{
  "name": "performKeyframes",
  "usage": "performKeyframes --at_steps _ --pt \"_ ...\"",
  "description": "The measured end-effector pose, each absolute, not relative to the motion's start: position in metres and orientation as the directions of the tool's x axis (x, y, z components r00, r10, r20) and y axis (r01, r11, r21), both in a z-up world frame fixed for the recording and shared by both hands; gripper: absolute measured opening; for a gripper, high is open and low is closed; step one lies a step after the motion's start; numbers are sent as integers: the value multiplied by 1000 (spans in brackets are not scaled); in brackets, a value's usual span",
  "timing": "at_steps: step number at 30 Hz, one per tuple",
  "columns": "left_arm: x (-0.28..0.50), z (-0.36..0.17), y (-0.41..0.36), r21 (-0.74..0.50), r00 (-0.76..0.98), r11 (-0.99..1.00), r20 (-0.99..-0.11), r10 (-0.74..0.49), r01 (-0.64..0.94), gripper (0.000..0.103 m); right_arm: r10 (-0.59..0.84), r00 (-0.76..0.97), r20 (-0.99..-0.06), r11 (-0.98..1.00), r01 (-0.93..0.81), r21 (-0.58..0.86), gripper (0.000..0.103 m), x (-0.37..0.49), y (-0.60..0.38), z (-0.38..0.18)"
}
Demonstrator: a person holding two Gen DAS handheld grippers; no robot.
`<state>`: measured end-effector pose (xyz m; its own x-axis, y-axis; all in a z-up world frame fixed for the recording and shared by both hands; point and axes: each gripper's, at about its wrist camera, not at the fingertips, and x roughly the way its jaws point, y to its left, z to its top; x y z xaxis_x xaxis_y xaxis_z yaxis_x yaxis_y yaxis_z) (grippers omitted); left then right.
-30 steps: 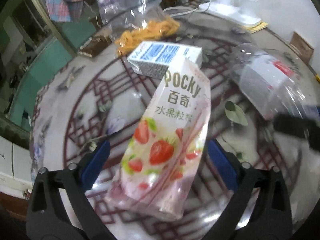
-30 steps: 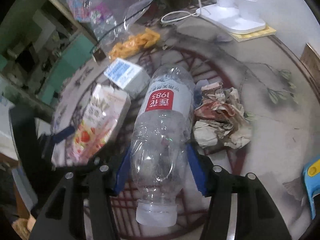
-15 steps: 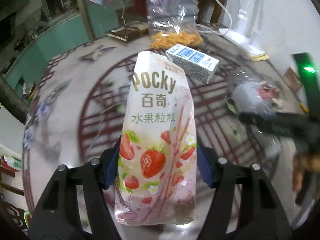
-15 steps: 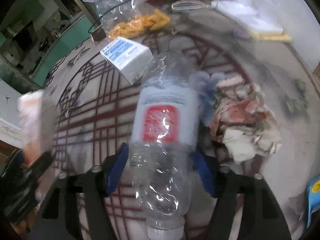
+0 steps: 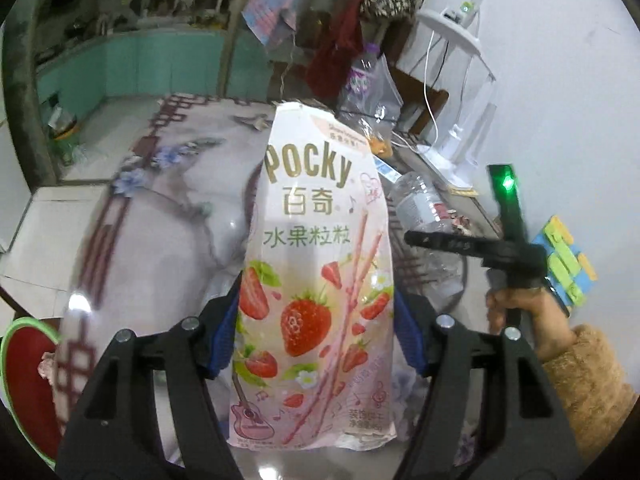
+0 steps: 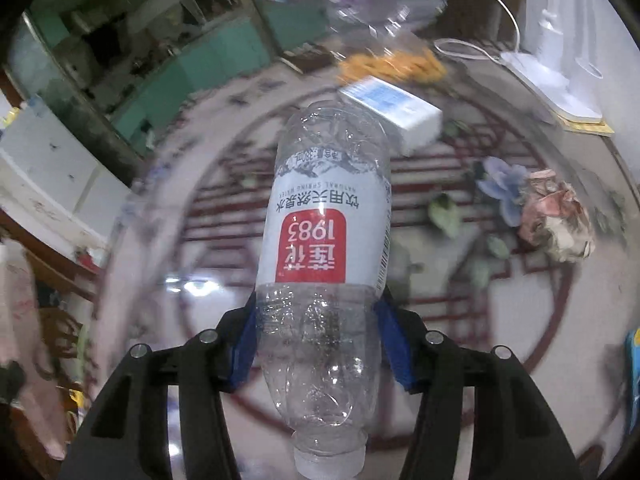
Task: Collect trash
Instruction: 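Carry the Pocky box and water bottle with both tools over the red bucket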
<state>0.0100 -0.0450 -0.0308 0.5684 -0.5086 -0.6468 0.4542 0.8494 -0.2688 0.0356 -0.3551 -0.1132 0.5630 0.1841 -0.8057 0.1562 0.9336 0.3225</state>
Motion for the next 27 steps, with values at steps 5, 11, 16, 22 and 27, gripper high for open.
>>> performKeyframes --at_steps 5,11,16,22,27 --pt "8 -42 -26 -277 592 869 -644 -485 410 64 220 639 -737 930 91 356 53 2 -304 -87" --pt "3 -35 -6 -242 641 895 -629 -440 376 64 226 710 -667 934 37 356 53 -39 -255 -59" --pt "-1 -29 16 -229 674 912 -617 -407 341 64 204 740 -641 946 21 325 53 -62 -226 -48" --pt "-4 -25 39 -208 703 931 -612 -362 298 64 199 745 -636 957 -8 290 53 -74 -194 -44" --pt "-7 -22 59 -206 723 942 -604 -336 266 64 211 742 -637 963 -44 267 53 -76 -168 -42"
